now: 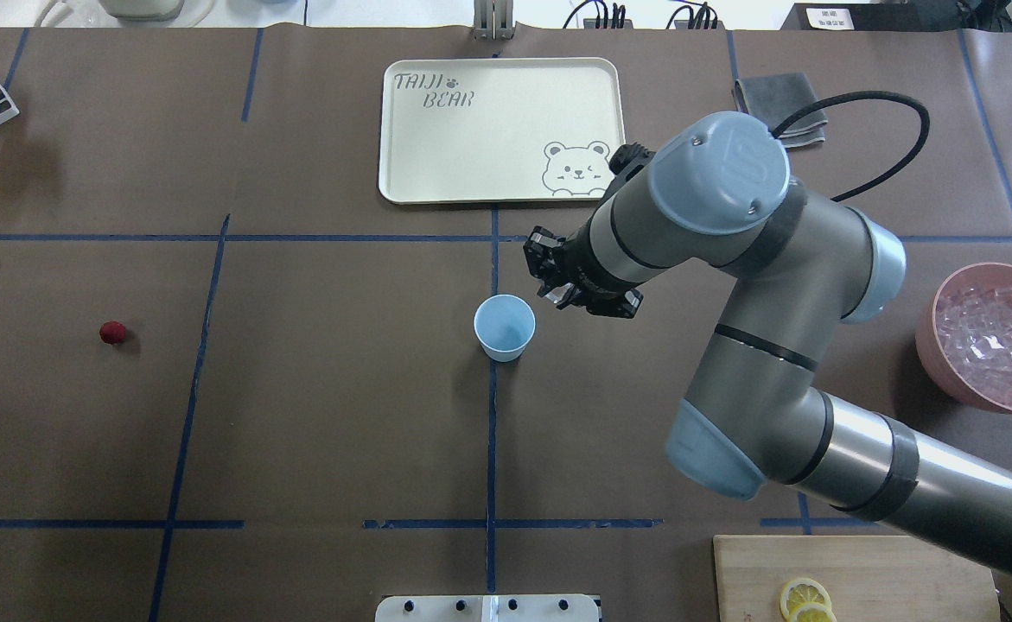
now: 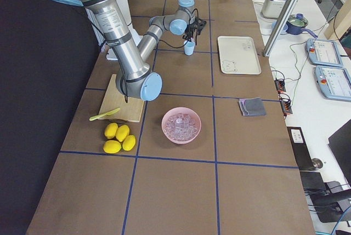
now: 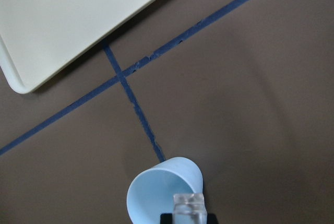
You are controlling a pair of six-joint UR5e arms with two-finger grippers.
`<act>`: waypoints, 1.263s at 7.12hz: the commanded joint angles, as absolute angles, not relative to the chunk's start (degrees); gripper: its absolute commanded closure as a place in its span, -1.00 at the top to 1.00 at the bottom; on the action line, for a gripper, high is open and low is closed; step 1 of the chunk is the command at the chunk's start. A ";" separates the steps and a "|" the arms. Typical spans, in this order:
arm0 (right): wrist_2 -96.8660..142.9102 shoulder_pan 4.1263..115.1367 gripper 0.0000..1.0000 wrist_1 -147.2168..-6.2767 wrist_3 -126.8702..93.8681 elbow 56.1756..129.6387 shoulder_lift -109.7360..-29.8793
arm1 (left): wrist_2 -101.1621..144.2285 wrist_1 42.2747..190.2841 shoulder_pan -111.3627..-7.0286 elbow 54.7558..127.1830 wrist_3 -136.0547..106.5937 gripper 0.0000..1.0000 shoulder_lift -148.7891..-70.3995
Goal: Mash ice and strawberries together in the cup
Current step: 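Carry the ice cube over the blue cup and open the right gripper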
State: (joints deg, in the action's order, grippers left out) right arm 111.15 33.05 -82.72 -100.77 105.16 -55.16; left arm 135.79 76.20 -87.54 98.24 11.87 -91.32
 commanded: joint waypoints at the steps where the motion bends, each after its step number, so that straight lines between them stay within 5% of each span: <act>1: 107.16 29.54 -0.96 -79.74 -101.16 102.06 -53.96 | 135.79 76.20 -87.54 98.26 11.87 1.00 -91.32; 2: 106.18 29.27 -0.94 -77.37 -101.68 101.08 -53.88 | 135.79 76.20 -87.63 98.35 11.87 1.00 -91.32; 4: 106.17 29.27 -0.17 -77.26 -101.51 100.55 -53.79 | 135.79 76.20 -87.63 98.35 11.87 1.00 -91.32; 5: 106.00 29.27 0.97 -77.26 -101.69 99.33 -53.18 | 135.79 76.20 -87.63 98.35 11.87 1.00 -91.32; 9: 106.61 31.71 1.00 -67.82 -100.90 101.68 -58.14 | 135.79 76.20 -87.63 98.79 11.87 1.00 -90.62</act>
State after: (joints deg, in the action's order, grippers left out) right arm 106.23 30.29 -73.48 -101.07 100.34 -54.46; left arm 135.79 76.20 -87.63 98.90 11.86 -90.67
